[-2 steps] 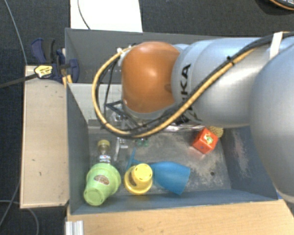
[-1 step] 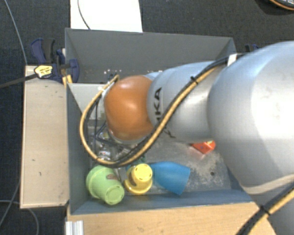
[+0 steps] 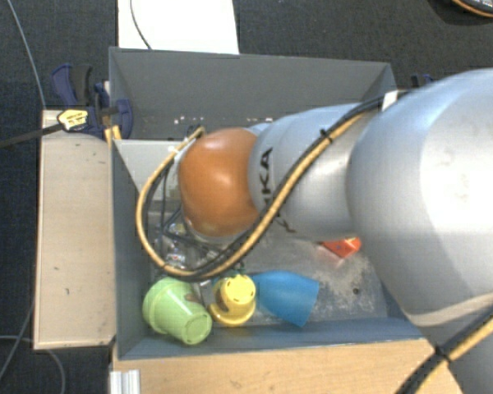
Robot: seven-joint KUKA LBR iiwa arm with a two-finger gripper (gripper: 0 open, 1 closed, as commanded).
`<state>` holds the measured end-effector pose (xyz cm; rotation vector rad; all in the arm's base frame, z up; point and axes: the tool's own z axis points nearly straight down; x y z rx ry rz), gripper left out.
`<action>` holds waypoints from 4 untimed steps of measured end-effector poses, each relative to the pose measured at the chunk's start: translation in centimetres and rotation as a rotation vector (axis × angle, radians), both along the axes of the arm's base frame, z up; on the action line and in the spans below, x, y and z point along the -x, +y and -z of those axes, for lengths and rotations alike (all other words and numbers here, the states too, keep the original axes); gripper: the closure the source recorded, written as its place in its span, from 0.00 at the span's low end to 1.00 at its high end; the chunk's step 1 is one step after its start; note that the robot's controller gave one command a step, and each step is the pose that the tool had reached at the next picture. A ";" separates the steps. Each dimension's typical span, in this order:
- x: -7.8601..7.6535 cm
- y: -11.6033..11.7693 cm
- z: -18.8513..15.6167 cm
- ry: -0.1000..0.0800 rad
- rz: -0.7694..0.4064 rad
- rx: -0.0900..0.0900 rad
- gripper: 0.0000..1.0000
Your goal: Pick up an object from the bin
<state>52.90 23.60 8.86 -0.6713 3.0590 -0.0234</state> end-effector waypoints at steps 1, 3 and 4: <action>-5.9 0.1 -1.3 -0.004 -0.077 0.002 0.00; -4.8 1.4 1.8 0.003 -0.676 0.017 1.00; -4.8 1.5 1.7 0.003 -0.674 0.017 1.00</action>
Offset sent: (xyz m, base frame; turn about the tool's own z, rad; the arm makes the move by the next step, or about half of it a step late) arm -0.0165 0.0117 -0.0186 -0.2653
